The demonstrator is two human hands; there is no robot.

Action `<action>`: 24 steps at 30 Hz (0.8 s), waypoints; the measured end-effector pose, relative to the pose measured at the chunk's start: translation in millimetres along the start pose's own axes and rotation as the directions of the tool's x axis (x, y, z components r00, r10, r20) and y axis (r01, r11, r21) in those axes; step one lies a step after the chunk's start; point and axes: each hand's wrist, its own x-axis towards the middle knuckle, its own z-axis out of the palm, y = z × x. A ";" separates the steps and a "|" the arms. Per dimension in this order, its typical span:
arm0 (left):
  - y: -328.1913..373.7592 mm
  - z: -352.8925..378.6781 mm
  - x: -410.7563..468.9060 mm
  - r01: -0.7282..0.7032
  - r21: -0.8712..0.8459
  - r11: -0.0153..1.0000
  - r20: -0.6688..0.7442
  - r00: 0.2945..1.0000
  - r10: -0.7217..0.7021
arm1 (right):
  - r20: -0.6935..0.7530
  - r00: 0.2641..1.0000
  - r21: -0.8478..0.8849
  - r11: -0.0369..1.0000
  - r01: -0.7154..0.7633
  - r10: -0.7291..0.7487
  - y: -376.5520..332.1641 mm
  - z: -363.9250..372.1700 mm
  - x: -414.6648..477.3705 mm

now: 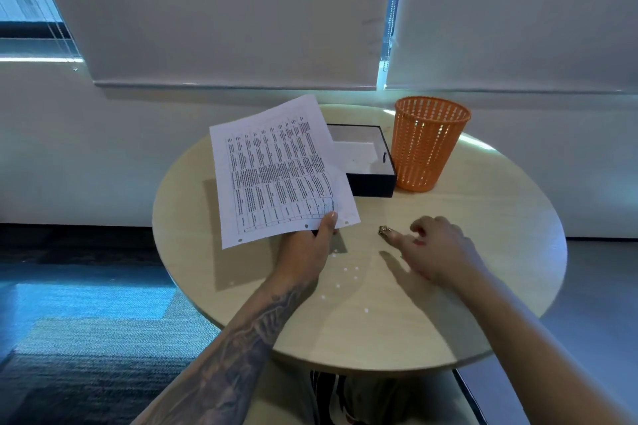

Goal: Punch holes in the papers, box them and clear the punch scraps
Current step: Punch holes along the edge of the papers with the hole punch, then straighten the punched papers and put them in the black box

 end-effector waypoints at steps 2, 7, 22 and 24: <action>3.4 2.2 -6.1 -0.006 -0.028 1.000 0.040 0.999 0.007 | 0.045 0.999 0.428 0.904 -0.017 -0.003 -18.6 -15.1 7.6; 17.8 -4.4 -11.4 -0.339 0.372 0.864 0.259 0.932 0.254 | 0.182 0.974 0.905 0.411 -0.112 -0.135 -72.8 -47.4 30.2; 16.4 -81.1 23.1 -0.226 -0.333 0.915 -0.025 0.973 0.231 | -0.009 0.991 0.980 0.198 0.035 -0.134 -79.3 -82.7 43.1; 33.4 -98.9 44.0 -0.190 -0.389 0.901 -0.095 0.982 0.166 | -0.036 0.989 0.968 0.240 0.070 -0.144 -76.1 -80.9 46.1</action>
